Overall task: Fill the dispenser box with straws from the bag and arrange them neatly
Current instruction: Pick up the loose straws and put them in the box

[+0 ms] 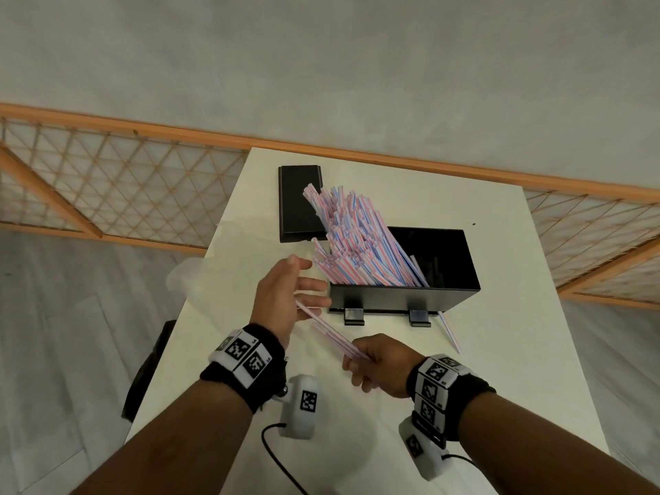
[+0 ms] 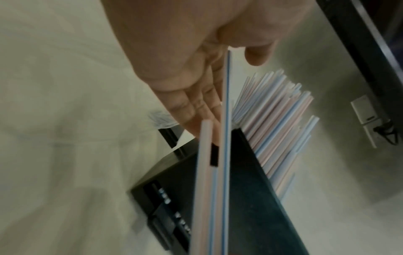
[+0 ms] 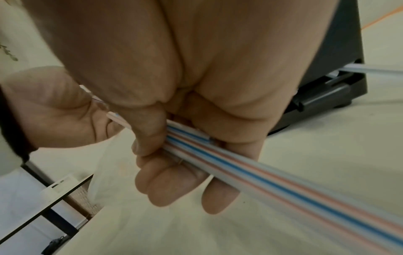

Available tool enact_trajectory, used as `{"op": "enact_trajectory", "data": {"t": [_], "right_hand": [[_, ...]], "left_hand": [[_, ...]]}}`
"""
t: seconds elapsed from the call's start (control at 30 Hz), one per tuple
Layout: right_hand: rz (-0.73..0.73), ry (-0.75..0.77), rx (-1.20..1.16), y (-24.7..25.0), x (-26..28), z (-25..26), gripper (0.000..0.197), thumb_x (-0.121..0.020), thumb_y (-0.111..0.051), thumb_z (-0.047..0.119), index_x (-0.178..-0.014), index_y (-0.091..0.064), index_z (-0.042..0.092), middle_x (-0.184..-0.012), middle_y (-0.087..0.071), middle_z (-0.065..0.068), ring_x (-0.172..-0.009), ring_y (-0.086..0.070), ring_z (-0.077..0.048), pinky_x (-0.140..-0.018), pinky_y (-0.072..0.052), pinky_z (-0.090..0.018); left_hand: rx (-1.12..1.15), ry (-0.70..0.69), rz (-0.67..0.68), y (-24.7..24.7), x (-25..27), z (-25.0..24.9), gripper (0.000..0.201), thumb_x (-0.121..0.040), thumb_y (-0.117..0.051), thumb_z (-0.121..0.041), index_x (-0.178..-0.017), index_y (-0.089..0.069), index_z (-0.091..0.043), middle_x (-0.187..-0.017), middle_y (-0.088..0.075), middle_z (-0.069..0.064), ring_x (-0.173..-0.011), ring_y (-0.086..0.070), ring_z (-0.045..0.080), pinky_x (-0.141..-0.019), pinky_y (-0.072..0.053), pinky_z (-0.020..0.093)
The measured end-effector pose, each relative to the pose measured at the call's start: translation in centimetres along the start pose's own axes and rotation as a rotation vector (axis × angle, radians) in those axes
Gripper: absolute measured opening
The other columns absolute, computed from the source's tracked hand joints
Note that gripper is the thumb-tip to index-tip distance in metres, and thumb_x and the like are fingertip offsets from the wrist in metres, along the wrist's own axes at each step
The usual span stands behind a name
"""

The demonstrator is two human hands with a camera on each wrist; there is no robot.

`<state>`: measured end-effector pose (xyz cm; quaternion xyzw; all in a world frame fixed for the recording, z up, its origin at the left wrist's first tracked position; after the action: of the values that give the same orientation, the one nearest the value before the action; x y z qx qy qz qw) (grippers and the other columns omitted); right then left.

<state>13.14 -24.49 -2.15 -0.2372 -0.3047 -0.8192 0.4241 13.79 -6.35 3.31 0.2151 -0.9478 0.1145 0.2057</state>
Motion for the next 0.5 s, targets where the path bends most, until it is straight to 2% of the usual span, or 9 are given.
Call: {"op": "enact_trajectory", "data": {"t": [0.13,0.23,0.33,0.43,0.5], "right_hand": [[-0.037,0.018,0.051,1.1,0.1,-0.3,0.022,-0.095,-0.048,0.011,-0.083,-0.063,0.022,-0.068,-0.063,0.004,-0.064,-0.055,-0.013,-0.069,-0.05,-0.029],[-0.055,0.048,0.093,1.8,0.3,0.2,0.019,-0.096,-0.05,0.021,-0.083,-0.062,0.028,-0.067,-0.061,0.008,-0.064,-0.054,-0.011,-0.07,-0.05,-0.028],[-0.041,0.078,0.167,1.8,0.3,1.4,0.016,-0.098,-0.048,0.023,-0.087,-0.06,0.026,-0.07,-0.057,0.006,-0.063,-0.051,-0.01,-0.066,-0.047,-0.025],[-0.056,0.12,0.275,1.8,0.0,2.3,0.012,-0.099,-0.049,0.029,-0.09,-0.057,0.026,-0.075,-0.057,0.005,-0.065,-0.051,-0.011,-0.068,-0.047,-0.028],[-0.061,0.143,0.323,1.9,-0.2,2.6,0.011,-0.099,-0.049,0.029,-0.092,-0.057,0.024,-0.081,-0.058,0.002,-0.072,-0.052,-0.016,-0.075,-0.047,-0.031]], "left_hand": [[-0.128,-0.09,-0.046,-1.0,-0.3,-0.8,0.049,-0.109,-0.036,-0.038,-0.085,-0.066,-0.009,-0.074,-0.069,0.013,-0.068,-0.073,0.029,-0.068,-0.056,0.037],[-0.276,-0.167,-0.089,-0.8,-0.1,-0.4,0.053,-0.108,-0.037,-0.04,-0.072,-0.061,-0.009,-0.061,-0.061,0.004,-0.063,-0.067,0.026,-0.067,-0.055,0.04],[-0.423,-0.164,-0.073,-1.2,0.8,0.1,0.063,-0.107,-0.031,-0.048,-0.069,-0.061,-0.008,-0.062,-0.063,0.004,-0.067,-0.067,0.03,-0.066,-0.057,0.042],[-0.528,-0.128,0.0,-2.0,1.5,0.9,0.067,-0.106,-0.028,-0.052,-0.069,-0.062,-0.008,-0.067,-0.066,0.008,-0.061,-0.064,0.022,-0.058,-0.055,0.036],[-0.621,-0.154,0.074,-2.4,1.7,1.3,0.059,-0.104,-0.038,-0.049,-0.071,-0.062,-0.007,-0.066,-0.065,0.008,-0.056,-0.061,0.019,-0.059,-0.053,0.035]]}}
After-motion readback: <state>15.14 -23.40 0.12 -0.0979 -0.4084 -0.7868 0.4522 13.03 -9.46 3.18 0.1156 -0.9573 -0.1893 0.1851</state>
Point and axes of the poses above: each hand's wrist, its own x-axis away from the middle knuckle, its own y-axis out of the back of the hand, z = x × y, the point moved 7 cm from there along -x, towards the middle knuckle
